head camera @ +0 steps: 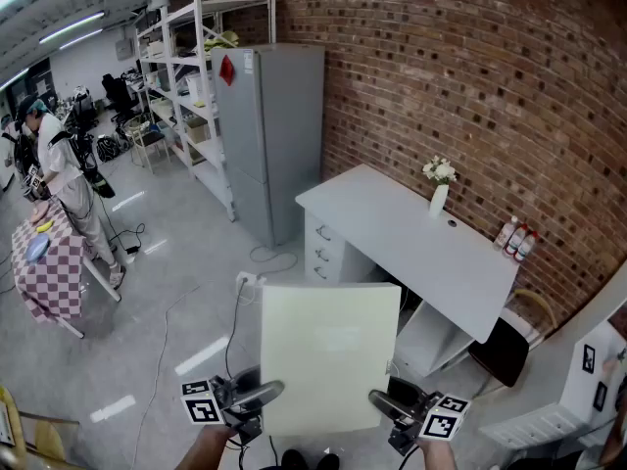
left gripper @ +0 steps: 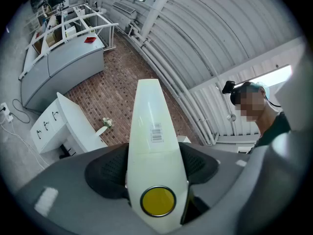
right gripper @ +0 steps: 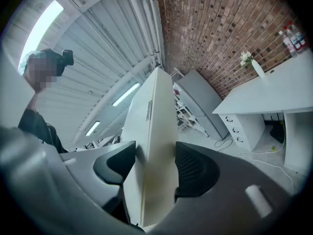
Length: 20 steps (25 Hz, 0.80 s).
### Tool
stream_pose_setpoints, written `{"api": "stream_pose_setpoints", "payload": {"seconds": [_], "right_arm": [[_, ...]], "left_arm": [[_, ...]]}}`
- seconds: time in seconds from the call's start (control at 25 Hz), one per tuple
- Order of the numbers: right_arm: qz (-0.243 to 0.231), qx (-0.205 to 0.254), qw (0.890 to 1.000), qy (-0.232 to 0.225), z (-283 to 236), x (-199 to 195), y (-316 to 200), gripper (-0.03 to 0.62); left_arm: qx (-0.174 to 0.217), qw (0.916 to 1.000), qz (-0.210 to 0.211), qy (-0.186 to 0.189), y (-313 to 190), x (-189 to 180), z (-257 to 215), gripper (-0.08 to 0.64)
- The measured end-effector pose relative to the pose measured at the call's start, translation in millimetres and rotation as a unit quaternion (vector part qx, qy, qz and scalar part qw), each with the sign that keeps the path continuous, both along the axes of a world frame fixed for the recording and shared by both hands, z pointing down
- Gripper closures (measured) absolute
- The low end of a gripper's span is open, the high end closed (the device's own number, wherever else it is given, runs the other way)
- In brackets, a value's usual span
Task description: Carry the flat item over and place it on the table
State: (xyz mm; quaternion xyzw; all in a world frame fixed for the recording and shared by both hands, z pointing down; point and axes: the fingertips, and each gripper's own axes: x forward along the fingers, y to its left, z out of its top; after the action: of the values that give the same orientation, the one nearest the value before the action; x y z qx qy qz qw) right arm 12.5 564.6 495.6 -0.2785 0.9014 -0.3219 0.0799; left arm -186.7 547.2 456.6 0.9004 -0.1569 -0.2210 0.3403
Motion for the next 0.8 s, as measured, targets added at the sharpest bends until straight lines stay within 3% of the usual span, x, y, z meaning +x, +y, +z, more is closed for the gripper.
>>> {"api": "stream_pose_setpoints", "payload": {"seconds": [0.8], "right_arm": [[0.005, -0.02, 1.0, 0.009, 9.5, -12.8, -7.3, 0.339]], "left_arm": [[-0.023, 0.9996, 0.001, 0.016, -10.8, -12.8, 17.4, 0.246]]}}
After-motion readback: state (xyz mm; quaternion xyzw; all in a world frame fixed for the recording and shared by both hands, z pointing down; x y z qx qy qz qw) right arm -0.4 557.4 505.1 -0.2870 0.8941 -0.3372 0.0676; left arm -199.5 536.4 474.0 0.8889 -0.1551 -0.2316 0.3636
